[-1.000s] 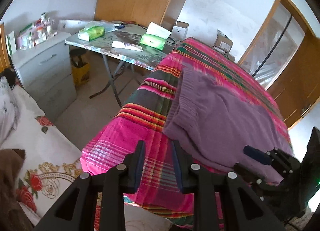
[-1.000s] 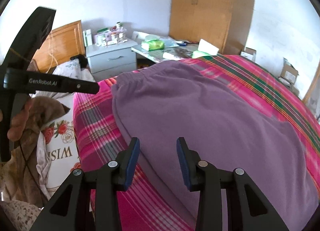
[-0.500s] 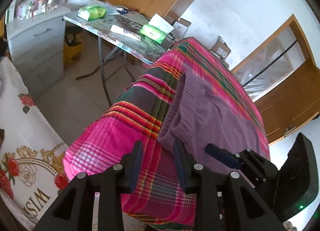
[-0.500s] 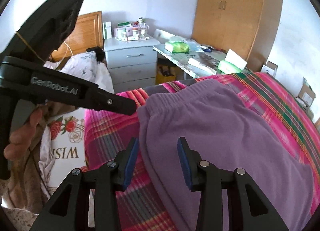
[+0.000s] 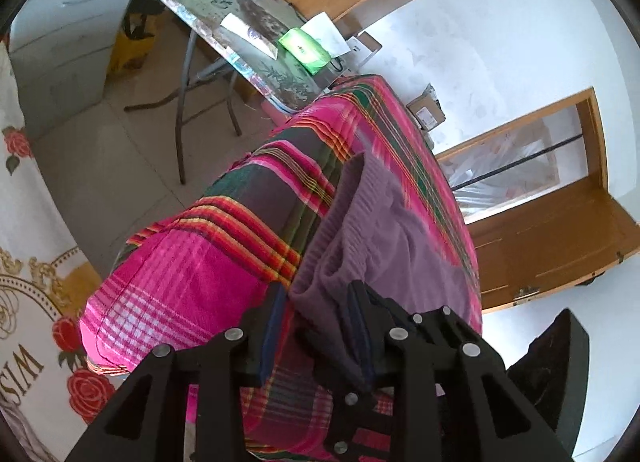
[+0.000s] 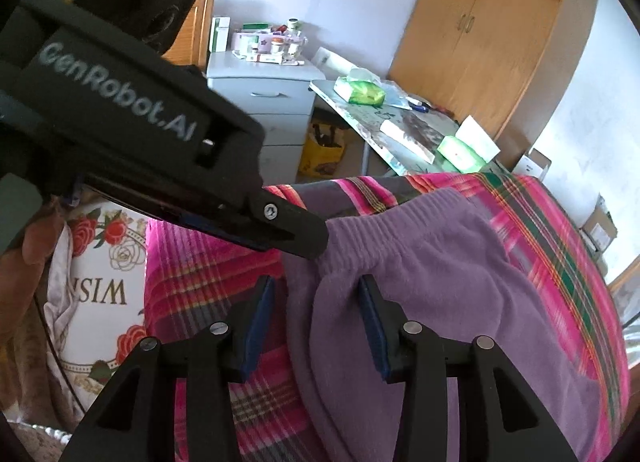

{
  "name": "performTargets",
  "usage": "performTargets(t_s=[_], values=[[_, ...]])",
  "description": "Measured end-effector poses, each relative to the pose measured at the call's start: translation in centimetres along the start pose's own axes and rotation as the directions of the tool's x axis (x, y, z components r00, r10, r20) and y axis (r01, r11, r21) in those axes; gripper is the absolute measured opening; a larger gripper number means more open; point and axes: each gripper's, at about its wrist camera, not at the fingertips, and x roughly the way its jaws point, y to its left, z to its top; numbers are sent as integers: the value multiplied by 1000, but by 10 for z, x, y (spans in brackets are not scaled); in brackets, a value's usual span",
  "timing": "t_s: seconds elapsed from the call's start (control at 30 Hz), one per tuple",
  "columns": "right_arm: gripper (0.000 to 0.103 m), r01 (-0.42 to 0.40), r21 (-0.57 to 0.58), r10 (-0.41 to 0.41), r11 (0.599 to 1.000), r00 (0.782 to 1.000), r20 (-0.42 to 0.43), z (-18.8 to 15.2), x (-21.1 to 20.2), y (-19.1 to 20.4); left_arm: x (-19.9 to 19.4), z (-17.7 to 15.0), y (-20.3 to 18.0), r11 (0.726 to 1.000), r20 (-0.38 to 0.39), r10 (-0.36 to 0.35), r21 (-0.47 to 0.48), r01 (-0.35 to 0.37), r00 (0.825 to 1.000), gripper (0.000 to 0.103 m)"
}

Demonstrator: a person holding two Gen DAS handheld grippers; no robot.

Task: Fold clothes
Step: 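Grasp the ribbed waistband of the purple pants with the left gripper, then grasp the purple fabric with the right gripper beside the left gripper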

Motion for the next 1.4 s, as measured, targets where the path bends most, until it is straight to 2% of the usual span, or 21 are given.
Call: performTargets(t_s=[0.23,0.4,0.57,0.73,0.93,1.23,1.3,1.37,1.4], values=[[45,31,0,-31,1000,1000,-1,0,1,1,2,8,2,999,-5,-35,-19,35,999,41],[34,46,-1,-46,999,999,5,-1,-2,2,5,14,4,998,-14,-48,-41,47,999,42],[17,51,13,-51,999,998,40,-3,-10,1,8,21,5,996,-23,-61,-62,59,998,49],[13,63,40,-67,997,993,98,-7,-24,-5,17,28,3,991,-50,-92,-102,86,995,55],[7,46,81,-57,996,988,146,-14,-38,-12,33,35,-1,984,-94,-115,-148,100,989,55],[7,41,70,-52,997,986,159,-15,-41,-12,44,38,-8,983,-134,-123,-156,102,983,55],[12,53,51,-60,997,989,138,-13,-35,-10,43,38,-10,983,-132,-118,-154,98,984,55],[25,67,35,-71,997,989,127,-11,-30,-9,43,38,-10,984,-136,-109,-152,88,985,55],[28,77,24,-79,997,989,122,-10,-28,-7,43,38,-10,985,-138,-104,-150,83,985,55]])
